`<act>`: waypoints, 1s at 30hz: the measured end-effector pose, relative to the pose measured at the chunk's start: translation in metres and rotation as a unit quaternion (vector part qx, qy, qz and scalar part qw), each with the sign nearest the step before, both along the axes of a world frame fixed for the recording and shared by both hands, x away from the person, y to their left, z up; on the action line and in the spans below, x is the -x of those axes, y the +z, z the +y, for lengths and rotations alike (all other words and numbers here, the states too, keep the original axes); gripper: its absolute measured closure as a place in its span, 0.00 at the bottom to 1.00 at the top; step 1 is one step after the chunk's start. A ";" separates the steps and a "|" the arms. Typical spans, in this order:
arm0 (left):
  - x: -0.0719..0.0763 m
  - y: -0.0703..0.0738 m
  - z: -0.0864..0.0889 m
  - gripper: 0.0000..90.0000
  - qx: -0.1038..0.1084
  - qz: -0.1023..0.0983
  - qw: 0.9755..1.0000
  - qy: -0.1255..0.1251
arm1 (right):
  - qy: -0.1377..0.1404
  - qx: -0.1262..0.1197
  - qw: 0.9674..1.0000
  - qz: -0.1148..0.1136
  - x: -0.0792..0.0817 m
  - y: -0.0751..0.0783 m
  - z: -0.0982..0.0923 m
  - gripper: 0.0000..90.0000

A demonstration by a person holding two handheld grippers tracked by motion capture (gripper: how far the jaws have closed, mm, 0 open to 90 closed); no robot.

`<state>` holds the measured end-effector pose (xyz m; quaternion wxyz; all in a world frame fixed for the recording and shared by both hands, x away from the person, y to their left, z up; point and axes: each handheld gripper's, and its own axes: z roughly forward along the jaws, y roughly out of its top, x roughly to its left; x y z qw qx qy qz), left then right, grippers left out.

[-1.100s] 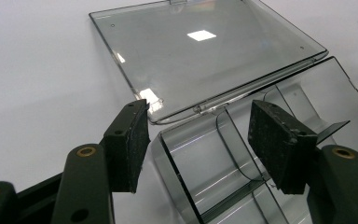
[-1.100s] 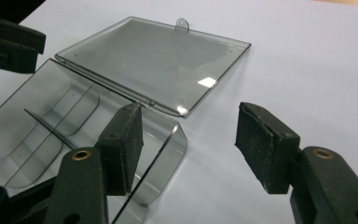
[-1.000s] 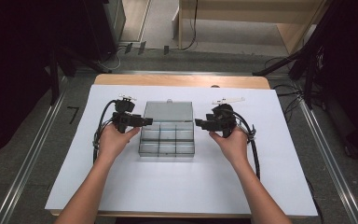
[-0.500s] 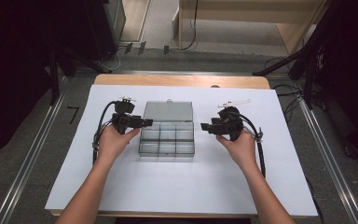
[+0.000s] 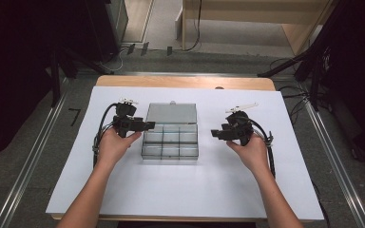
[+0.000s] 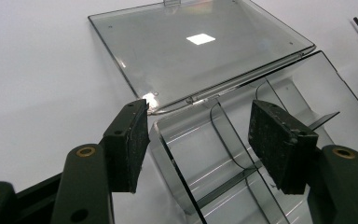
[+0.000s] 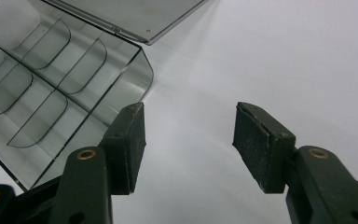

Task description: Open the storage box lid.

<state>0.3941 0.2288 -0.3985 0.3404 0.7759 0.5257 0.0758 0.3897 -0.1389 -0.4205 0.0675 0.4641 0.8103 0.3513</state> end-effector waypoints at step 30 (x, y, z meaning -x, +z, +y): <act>0.003 0.000 0.007 0.43 -0.008 0.005 1.000 -0.004 | -0.019 0.050 0.998 0.027 0.000 0.004 -0.030 0.51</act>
